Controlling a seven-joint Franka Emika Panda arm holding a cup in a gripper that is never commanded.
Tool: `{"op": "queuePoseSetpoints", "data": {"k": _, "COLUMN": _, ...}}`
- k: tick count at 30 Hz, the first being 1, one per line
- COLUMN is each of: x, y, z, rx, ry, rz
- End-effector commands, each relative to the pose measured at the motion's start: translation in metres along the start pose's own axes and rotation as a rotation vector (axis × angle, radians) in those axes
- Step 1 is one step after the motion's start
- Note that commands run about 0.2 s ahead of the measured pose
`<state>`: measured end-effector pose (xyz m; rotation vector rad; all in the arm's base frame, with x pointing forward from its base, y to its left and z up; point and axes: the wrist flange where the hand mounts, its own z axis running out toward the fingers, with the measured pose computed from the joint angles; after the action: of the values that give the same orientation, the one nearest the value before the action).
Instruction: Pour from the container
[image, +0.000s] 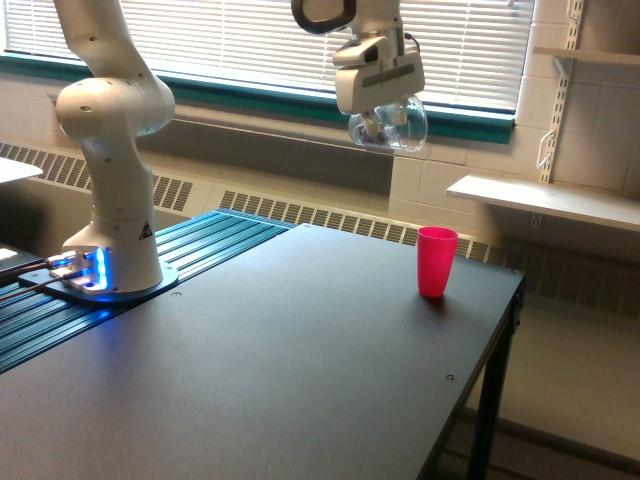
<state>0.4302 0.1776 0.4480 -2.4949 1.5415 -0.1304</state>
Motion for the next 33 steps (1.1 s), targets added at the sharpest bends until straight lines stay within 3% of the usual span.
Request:
{"op": "queuePoseSetpoints", "data": {"k": 1, "x": -0.015, "y": -0.009, "z": 0.018, "rx": -0.053, "ry": 0.007, "rz": 0.029}}
{"op": "queuePoseSetpoints", "data": {"k": 11, "x": -0.048, "y": -0.025, "z": 0.061, "rx": -0.144, "ry": -0.014, "rz": -0.03}}
{"op": "queuePoseSetpoints", "data": {"k": 16, "x": -0.053, "y": -0.031, "z": 0.079, "rx": -0.205, "ry": -0.034, "rz": -0.017}}
{"op": "queuePoseSetpoints", "data": {"k": 24, "x": -0.063, "y": -0.044, "z": 0.094, "rx": -0.33, "ry": -0.014, "rz": -0.045}}
{"op": "queuePoseSetpoints", "data": {"k": 33, "x": -0.065, "y": -0.06, "z": 0.098, "rx": -0.352, "ry": -0.009, "rz": -0.04}}
